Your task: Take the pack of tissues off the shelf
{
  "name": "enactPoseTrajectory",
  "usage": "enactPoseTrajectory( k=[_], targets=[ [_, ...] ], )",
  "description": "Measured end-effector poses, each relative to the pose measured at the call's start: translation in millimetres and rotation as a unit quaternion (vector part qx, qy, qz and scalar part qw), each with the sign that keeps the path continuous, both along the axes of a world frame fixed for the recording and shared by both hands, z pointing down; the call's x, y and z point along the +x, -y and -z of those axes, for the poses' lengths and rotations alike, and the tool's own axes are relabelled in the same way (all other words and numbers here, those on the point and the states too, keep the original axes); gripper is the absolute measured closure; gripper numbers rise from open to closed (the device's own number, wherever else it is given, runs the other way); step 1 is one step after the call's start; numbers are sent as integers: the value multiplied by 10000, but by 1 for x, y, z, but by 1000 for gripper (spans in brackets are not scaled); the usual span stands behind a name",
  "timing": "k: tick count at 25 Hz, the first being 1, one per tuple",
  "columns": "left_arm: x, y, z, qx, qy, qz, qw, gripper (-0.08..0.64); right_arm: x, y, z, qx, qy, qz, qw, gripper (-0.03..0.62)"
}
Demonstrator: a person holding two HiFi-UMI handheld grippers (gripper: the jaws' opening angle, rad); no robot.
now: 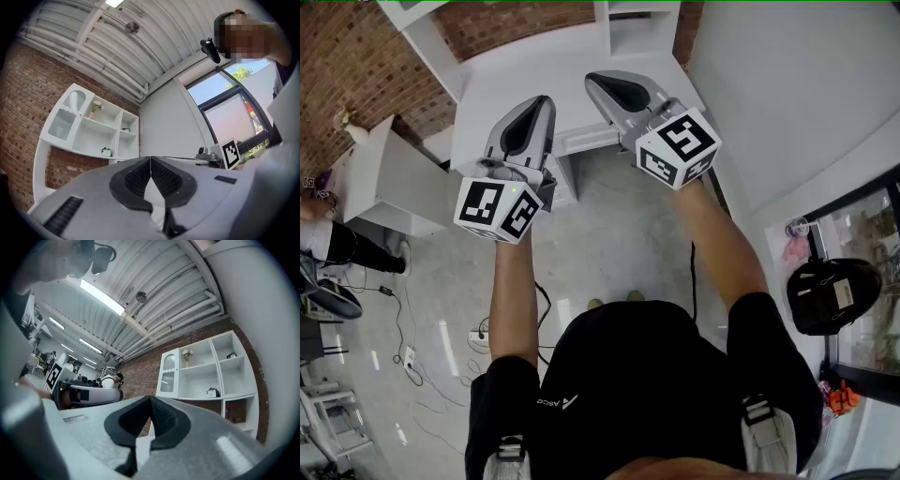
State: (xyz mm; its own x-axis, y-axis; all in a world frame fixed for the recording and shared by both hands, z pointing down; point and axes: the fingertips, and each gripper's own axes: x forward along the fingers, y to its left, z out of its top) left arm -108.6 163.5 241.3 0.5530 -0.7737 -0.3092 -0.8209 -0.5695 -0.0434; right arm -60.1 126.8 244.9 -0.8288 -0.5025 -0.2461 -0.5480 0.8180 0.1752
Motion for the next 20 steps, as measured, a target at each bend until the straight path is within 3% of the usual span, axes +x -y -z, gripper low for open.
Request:
enactPoseTrajectory(
  k=[14, 20],
  targets=[
    [34, 19, 2, 42, 49, 194, 9998, 558, 34, 17, 3, 202, -74, 86, 9997, 592],
    [50, 37, 6, 61, -131, 375, 9992, 558, 56, 32, 2, 262, -41, 118, 9996, 592]
  ],
)
